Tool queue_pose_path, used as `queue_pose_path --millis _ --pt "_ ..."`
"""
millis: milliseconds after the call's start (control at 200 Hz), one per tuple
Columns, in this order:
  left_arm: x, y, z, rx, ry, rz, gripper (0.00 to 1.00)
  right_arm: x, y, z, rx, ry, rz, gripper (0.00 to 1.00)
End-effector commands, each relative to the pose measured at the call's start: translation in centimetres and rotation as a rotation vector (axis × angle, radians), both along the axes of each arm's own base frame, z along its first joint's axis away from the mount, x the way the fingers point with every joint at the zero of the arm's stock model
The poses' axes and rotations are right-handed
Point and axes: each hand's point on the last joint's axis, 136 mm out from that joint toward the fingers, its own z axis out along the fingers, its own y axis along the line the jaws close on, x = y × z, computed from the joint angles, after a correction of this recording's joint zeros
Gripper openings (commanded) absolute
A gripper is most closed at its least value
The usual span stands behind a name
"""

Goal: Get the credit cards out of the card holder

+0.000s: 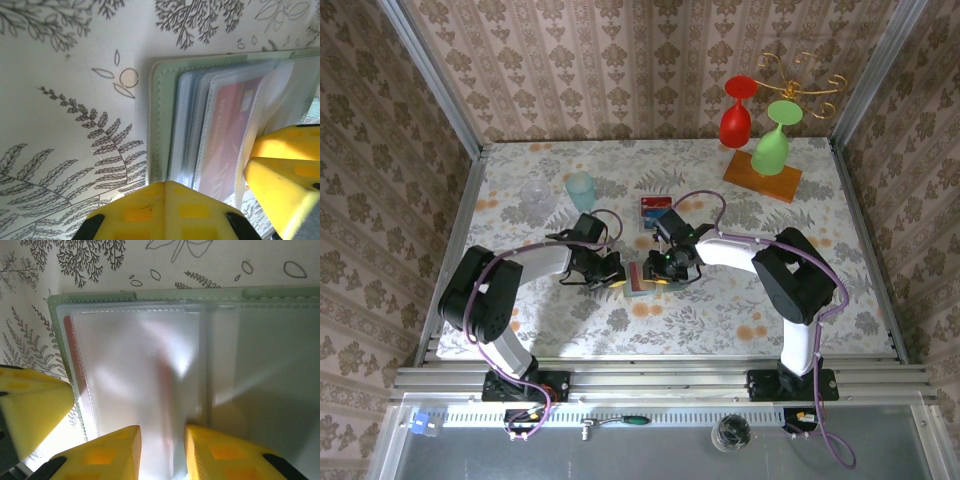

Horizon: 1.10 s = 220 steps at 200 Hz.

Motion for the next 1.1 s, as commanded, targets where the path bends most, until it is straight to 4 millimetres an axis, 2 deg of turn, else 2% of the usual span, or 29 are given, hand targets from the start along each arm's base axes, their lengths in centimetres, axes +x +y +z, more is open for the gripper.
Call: queue_pose_path --millis 0,170,335,475,710,885,1095 --pt "1.0 -0.2 1.9 -0.018 -0.042 -0.004 0.00 -0.3 -0.6 0.1 0.004 0.015 -0.022 0.28" --pt "1.9 -1.8 3.7 -0.105 -0.062 0.013 0.04 -0.5 -0.7 -0.1 0.028 0.032 -0.040 0.26" --pt "2.2 -3.2 4.4 -0.158 -0.066 0.005 0.11 -1.1 -0.1 -0.6 0.091 0.074 -0.073 0.25" --pt "1.9 -4.0 3.8 -0.159 -0.050 -0.010 0.15 -1.3 -0.2 -0.5 0.103 0.080 -0.088 0.24" --pt "1.7 -3.9 2.7 -0.126 -0.031 -0.005 0.19 -1.3 -0.5 -0.6 0.093 0.076 -0.088 0.24" --pt "1.7 -3.8 2.0 -0.108 -0.019 -0.003 0.20 -1.2 -0.5 -0.5 0.095 0.074 -0.087 0.23" --pt "1.8 -4.6 1.7 -0.132 -0.009 -0.006 0.20 -1.2 -0.4 -0.3 0.101 0.074 -0.086 0.23"
